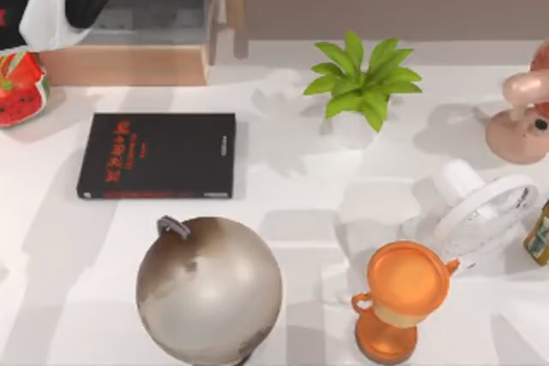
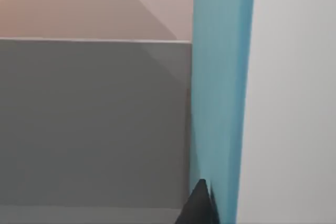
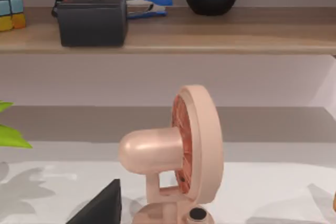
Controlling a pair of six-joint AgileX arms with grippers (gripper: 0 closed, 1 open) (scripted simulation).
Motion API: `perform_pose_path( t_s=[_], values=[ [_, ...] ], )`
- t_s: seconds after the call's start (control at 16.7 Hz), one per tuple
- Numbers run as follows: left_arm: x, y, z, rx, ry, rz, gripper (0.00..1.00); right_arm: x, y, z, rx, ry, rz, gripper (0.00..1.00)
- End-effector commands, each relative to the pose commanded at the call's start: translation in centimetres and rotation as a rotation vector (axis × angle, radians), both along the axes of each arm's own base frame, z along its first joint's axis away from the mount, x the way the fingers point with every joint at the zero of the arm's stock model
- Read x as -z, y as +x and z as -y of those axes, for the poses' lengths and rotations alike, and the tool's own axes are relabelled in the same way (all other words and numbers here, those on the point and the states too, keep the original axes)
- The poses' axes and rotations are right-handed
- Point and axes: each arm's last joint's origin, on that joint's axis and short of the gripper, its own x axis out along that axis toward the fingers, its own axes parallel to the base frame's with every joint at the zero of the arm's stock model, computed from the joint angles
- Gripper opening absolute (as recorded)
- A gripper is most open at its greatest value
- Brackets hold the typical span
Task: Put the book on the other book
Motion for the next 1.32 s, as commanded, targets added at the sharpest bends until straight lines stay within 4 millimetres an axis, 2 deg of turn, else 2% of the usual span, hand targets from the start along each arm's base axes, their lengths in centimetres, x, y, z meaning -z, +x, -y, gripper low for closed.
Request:
perform_pose_path(
  t_s=[0.18,0.3,0.54,0.78,0.9,1.02,1.32],
  values=[
    [-0.6,-0.5,0.1,-0.003,0.027,0.010,0.00,0.0,0.0,0.0,0.000,0.000,0.000,1.00],
    [-2.0,-1.7,0.2,-0.014,0.091,0.035,0.00,0.0,0.0,0.0,0.000,0.000,0.000,1.00],
    [-5.2,-5.5,0.4,-0.062,0.323,0.082,0.00,0.0,0.0,0.0,0.000,0.000,0.000,1.00],
    [-6.0,-10.3,0.5,-0.100,0.627,0.067,0.00,0.0,0.0,0.0,0.000,0.000,0.000,1.00],
    [-5.3,-12.6,0.6,-0.100,0.786,0.039,0.00,0.0,0.0,0.0,0.000,0.000,0.000,1.00],
    [-3.8,-14.4,0.6,-0.081,0.945,-0.002,0.00,0.0,0.0,0.0,0.000,0.000,0.000,1.00],
    [2.8,-16.9,0.9,0.066,1.287,-0.144,0.00,0.0,0.0,0.0,0.000,0.000,0.000,1.00]
  ],
)
